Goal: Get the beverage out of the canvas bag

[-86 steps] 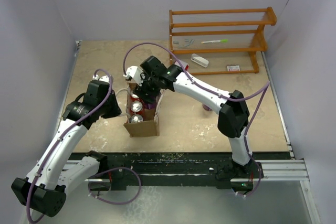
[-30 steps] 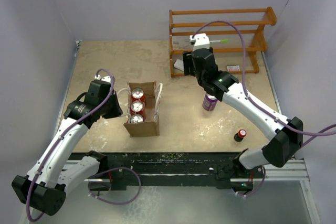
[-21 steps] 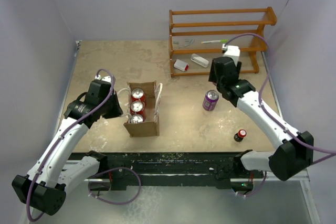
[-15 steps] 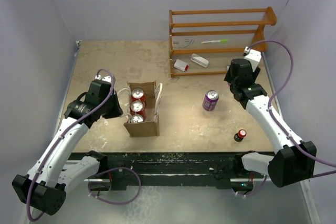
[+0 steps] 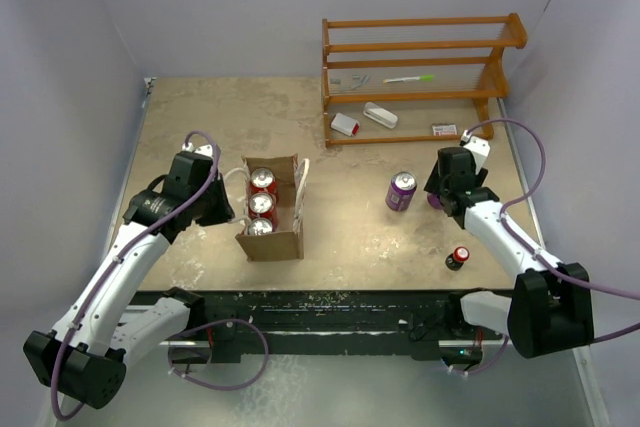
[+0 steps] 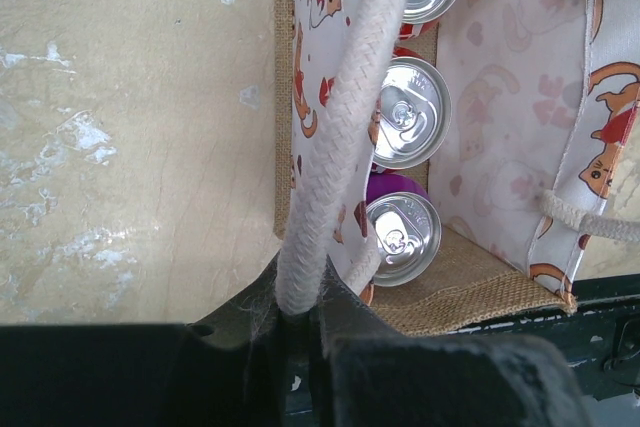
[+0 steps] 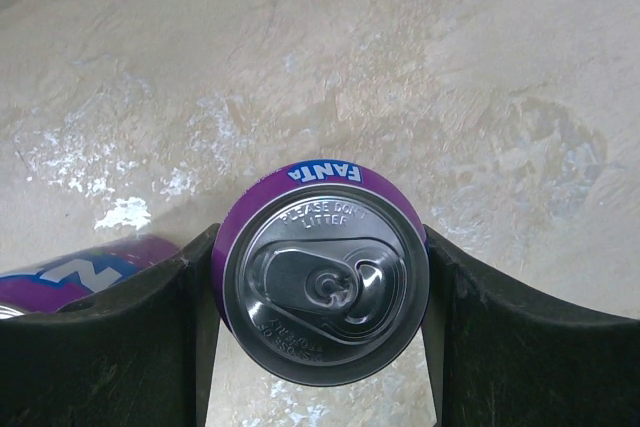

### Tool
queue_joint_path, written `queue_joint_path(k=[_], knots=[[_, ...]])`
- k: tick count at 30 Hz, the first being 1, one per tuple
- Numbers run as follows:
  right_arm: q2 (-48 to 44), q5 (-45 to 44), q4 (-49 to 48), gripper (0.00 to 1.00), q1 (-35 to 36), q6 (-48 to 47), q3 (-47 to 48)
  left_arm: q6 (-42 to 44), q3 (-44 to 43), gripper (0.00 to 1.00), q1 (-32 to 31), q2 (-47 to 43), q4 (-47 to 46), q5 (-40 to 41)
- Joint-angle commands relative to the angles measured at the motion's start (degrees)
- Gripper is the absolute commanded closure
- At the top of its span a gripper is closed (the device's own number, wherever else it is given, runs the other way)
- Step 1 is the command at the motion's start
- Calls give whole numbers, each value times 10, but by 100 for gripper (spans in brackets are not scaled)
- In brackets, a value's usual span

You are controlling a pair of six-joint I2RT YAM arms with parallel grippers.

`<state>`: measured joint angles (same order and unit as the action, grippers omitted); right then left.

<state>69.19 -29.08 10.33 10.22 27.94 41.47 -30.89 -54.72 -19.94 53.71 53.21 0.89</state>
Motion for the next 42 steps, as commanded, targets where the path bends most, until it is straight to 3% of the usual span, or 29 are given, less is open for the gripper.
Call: queue_joint_path(k=[1,11,20,21,23,38,42], knots=[[-30,7,-91,100,0,21,-16,-3,-2,100,-3,3,-13,3],[-33,10,-104,98,0,24,-46,-4,-3,100,-3,8,-12,5],[-36,13,-104,43,0,23,-48,-5,-3,100,-3,7,-12,6],[-38,13,-103,33,0,22,-49,-5,-3,100,-3,6,-11,7],[-41,13,-103,24,0,24,-50,-5,-3,100,-3,6,-11,7],[-85,6,-94,14,0,2,8,-4,-3,100,-3,1,-12,4],[-86,66,-145,13,0,-39,37,-3,-3,100,-3,-1,-13,1]])
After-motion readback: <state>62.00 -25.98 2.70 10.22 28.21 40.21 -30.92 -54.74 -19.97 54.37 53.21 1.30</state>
